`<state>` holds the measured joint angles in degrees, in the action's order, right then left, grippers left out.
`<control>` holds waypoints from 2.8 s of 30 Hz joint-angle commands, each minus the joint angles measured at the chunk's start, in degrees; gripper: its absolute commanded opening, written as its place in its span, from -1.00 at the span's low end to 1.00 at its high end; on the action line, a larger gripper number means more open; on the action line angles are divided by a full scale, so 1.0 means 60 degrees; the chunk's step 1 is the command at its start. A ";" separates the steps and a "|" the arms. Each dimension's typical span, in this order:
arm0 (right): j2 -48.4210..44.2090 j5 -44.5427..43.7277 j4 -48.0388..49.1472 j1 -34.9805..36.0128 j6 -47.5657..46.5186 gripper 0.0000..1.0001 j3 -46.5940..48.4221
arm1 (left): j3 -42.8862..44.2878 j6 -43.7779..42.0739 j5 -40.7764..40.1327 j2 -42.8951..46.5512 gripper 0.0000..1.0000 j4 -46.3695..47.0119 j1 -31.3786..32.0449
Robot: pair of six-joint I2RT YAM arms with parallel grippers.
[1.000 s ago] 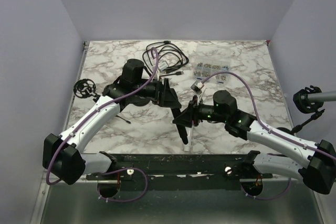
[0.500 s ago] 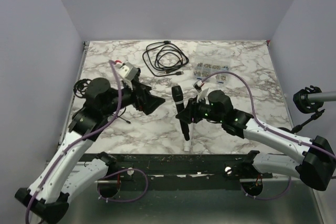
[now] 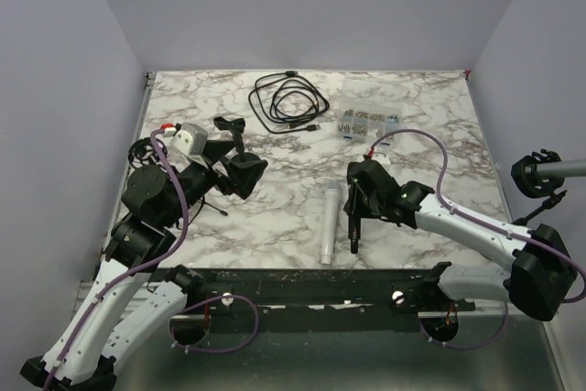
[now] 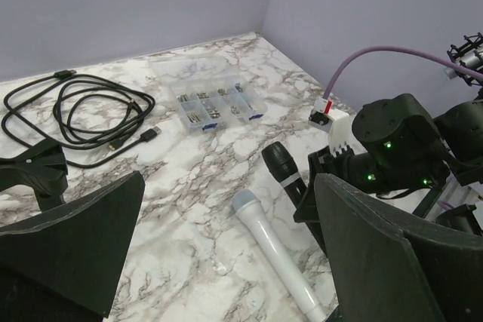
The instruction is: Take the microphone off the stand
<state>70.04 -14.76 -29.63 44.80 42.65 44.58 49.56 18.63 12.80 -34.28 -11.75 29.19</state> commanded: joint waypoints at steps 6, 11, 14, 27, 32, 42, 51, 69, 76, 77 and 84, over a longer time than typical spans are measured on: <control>0.0704 0.0552 -0.0029 -0.0375 0.0760 -0.99 -0.0462 | -0.0024 -0.0117 -0.0212 -0.0064 0.97 0.0281 -0.0064; 0.1221 0.0881 0.0389 -0.0420 0.0577 -0.92 -0.0507 | 0.0108 -0.0132 -0.0156 -0.0305 0.97 0.0114 -0.0067; 0.1359 0.1055 0.0689 -0.0432 0.0652 -0.82 -0.0694 | 0.0179 -0.0088 -0.0063 -0.0407 0.97 0.0032 -0.0077; 0.1309 0.1193 0.1224 -0.0436 0.0926 -0.22 -0.1147 | 0.0206 -0.0103 0.0177 -0.0471 0.97 0.0066 -0.0075; 0.1282 0.0982 0.1030 -0.0435 0.0813 0.07 -0.1032 | 0.0213 -0.0087 0.0098 -0.0482 0.97 0.0013 -0.0075; 0.0733 0.0023 0.0028 -0.0436 0.0597 0.50 -0.0414 | 0.0133 -0.0073 0.0101 -0.0507 0.97 0.0099 -0.0075; 0.0047 -0.2930 -0.1473 -0.0446 0.0606 0.54 0.0490 | 0.0177 0.0027 0.0352 -0.0545 0.97 0.0137 -0.0104; -0.2719 -1.0250 -0.3293 -0.0547 -0.0997 0.86 0.3304 | 0.0031 0.0293 0.0811 -0.0395 0.97 0.0440 -0.0104; -0.2688 -1.1898 -0.3012 -0.0840 -0.2630 1.00 0.4255 | -0.0026 0.0395 0.0995 -0.0282 0.97 0.0557 -0.0104; -0.2680 -1.1972 -0.2760 -0.0939 -0.3029 1.00 0.4286 | -0.0028 0.0410 0.1015 -0.0245 0.97 0.0566 -0.0104; -0.2599 -1.1635 -0.0667 -0.1885 -0.5320 1.00 0.4425 | -0.0145 0.0512 0.1136 0.0044 0.97 0.0756 -0.0092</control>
<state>53.89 -82.17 -44.16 36.40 22.28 69.84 49.58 20.97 17.65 -35.57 -9.85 28.86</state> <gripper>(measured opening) 0.997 0.980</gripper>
